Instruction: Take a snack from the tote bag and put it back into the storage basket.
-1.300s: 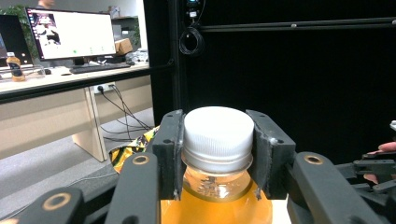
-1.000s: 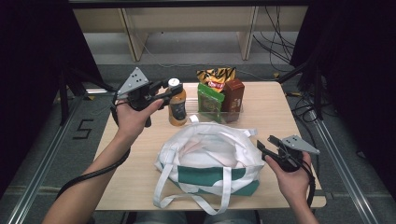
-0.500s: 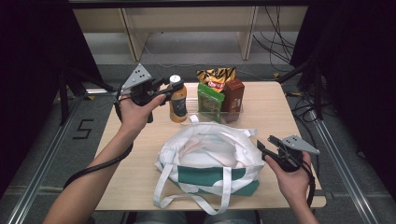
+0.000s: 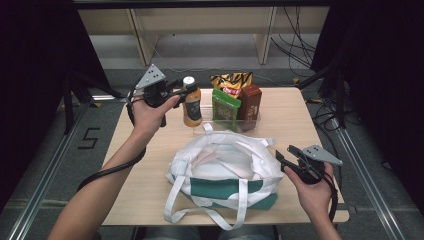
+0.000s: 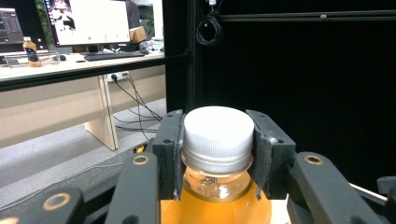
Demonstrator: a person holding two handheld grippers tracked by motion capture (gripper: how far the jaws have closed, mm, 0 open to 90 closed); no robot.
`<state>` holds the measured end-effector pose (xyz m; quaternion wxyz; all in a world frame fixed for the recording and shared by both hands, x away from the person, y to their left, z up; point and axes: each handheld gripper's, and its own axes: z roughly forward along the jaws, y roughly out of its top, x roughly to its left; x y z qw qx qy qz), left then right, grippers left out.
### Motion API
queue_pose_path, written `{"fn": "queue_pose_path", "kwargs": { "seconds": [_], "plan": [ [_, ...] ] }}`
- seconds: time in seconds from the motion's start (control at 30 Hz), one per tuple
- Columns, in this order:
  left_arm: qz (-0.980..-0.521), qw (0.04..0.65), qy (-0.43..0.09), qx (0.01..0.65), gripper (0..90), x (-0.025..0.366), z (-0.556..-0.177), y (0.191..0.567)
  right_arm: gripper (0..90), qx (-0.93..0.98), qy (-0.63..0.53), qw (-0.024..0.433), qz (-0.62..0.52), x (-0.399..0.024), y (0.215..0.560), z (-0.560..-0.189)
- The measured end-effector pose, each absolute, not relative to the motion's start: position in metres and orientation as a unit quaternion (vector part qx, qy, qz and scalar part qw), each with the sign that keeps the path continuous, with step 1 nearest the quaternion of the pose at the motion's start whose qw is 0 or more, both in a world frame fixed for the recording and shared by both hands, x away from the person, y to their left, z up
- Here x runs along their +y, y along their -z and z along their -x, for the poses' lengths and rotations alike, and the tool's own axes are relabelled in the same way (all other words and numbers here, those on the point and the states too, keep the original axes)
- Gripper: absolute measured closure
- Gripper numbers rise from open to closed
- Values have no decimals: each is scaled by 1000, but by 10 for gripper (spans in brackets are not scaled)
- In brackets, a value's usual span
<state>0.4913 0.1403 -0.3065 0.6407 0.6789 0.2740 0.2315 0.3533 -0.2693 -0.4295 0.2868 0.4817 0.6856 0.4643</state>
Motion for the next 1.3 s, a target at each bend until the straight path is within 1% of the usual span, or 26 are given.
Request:
{"fn": "queue_pose_path", "kwargs": {
  "seconds": [0.1, 0.17, 0.23, 0.27, 0.3, 0.4, 0.5, 0.53, 0.6, 0.73, 0.83, 1.3],
  "plan": [
    [-681, 638, -232, 275, 586, 140, -495, 306, 463, 686, -465, 287, -481, -270, 430, -354],
    [-681, 636, -233, 277, 586, 140, -498, 307, 463, 681, -464, 278, -494, -267, 429, -351],
    [-682, 635, -233, 279, 586, 141, -500, 307, 463, 685, -463, 286, -485, -269, 429, -352],
    [-682, 635, -232, 279, 586, 140, -502, 308, 463, 680, -464, 279, -494, -268, 429, -351],
    [-682, 634, -232, 281, 586, 140, -503, 308, 463, 684, -463, 286, -485, -269, 429, -352],
    [-682, 633, -233, 283, 586, 140, -507, 310, 463, 681, -465, 283, -491, -268, 430, -352],
    [-684, 630, -231, 286, 586, 139, -510, 313, 463, 690, -461, 294, -474, -271, 431, -354],
    [-683, 630, -231, 287, 586, 139, -511, 314, 463, 684, -462, 279, -492, -268, 431, -351],
    [-684, 629, -231, 289, 586, 138, -512, 315, 463, 686, -461, 289, -482, -270, 431, -353],
    [-686, 626, -230, 292, 586, 137, -515, 317, 463, 685, -466, 280, -485, -270, 430, -353],
    [-688, 623, -230, 292, 586, 137, -518, 318, 463, 684, -462, 286, -487, -270, 430, -353],
    [-693, 616, -228, 297, 586, 134, -528, 321, 463, 682, -461, 277, -495, -269, 431, -351]
  ]
}}
